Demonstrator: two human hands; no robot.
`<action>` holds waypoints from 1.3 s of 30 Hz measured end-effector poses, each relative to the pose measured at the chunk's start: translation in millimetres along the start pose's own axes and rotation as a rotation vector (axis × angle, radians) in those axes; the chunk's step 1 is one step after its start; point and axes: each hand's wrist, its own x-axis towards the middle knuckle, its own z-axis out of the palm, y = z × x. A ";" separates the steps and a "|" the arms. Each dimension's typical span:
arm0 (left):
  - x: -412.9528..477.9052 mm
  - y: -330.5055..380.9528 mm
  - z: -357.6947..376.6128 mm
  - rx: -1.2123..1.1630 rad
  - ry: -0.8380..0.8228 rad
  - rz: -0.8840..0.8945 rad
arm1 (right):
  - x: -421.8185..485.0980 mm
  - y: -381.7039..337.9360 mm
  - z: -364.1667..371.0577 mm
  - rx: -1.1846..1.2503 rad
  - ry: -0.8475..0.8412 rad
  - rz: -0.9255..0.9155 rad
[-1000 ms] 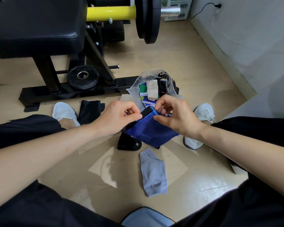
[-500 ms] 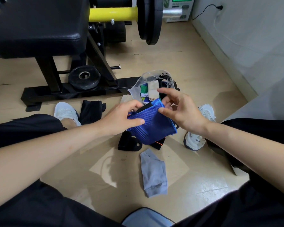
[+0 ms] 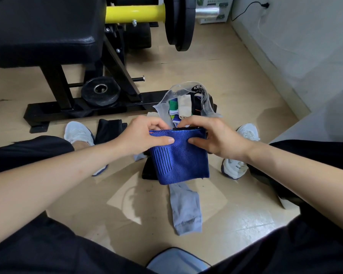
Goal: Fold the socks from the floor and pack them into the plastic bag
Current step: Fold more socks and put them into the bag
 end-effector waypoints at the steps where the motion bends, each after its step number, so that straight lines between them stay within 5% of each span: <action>1: 0.8 -2.1 -2.6 -0.011 -0.014 -0.047 | -0.6 0.1 -1.6 0.022 0.009 0.006; 8: 6.6 -5.0 -6.8 -0.153 0.087 -0.205 | 3.5 1.5 -4.1 -0.117 -0.150 0.030; 13: 4.0 8.1 -0.6 -0.212 0.137 -0.189 | 1.8 -2.7 -4.9 -0.148 -0.081 0.190; 26: -10.4 37.5 22.8 -0.435 0.097 -0.128 | 6.2 -15.9 -1.0 0.765 -0.016 0.507; 32: -11.4 35.6 14.3 -0.487 -0.042 -0.143 | 3.1 -6.7 0.9 0.719 0.072 0.494; 37: -7.8 15.3 8.3 -0.258 0.169 -0.064 | 2.9 -1.2 -5.1 0.682 0.031 0.477; 39: -6.1 9.6 7.6 -0.227 0.102 -0.067 | 2.5 -1.4 -6.5 0.711 -0.023 0.445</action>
